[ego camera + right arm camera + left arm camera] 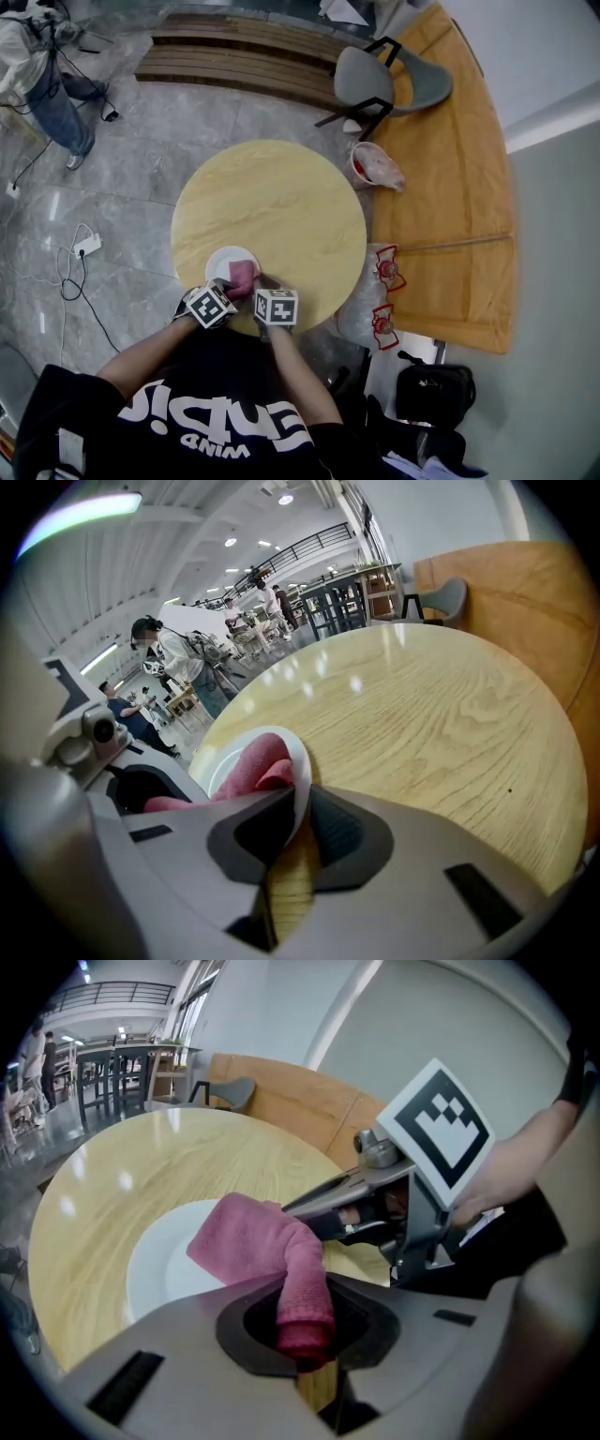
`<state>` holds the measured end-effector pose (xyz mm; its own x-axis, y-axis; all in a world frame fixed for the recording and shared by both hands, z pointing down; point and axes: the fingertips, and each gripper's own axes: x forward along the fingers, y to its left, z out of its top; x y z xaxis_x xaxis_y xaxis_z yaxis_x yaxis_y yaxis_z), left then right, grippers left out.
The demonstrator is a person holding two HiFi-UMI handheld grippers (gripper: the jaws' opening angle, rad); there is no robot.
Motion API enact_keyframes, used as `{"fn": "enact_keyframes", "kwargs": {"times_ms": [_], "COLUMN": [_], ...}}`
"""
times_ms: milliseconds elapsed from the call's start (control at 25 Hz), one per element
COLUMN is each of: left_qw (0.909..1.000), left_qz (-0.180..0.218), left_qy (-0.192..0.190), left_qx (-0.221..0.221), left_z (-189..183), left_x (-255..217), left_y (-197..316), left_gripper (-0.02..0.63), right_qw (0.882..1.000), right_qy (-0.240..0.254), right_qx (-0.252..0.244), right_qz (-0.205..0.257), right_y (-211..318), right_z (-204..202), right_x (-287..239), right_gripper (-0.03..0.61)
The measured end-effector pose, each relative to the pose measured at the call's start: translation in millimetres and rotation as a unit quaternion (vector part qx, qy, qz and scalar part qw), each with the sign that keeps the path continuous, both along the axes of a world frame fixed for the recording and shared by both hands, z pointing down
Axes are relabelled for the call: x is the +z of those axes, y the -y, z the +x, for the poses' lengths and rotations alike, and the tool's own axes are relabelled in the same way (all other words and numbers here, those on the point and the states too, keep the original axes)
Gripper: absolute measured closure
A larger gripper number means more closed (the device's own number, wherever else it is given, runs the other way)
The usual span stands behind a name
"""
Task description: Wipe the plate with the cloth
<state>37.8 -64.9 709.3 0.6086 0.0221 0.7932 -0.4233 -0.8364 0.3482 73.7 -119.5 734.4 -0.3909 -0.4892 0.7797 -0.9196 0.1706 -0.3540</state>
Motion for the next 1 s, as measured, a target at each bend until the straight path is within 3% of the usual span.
{"fn": "enact_keyframes", "kwargs": {"times_ms": [1000], "left_qw": [0.9993], "left_qz": [0.014], "left_qy": [0.012], "left_qx": [-0.031], "left_z": [-40.3], "left_x": [8.1], "left_y": [9.1], "left_gripper": [0.568], "right_qw": [1.000], "right_qy": [-0.004], "right_qx": [-0.014], "right_qz": [0.002], "right_y": [1.2], "right_z": [-0.3], "right_x": [-0.1], "right_gripper": [0.511]}}
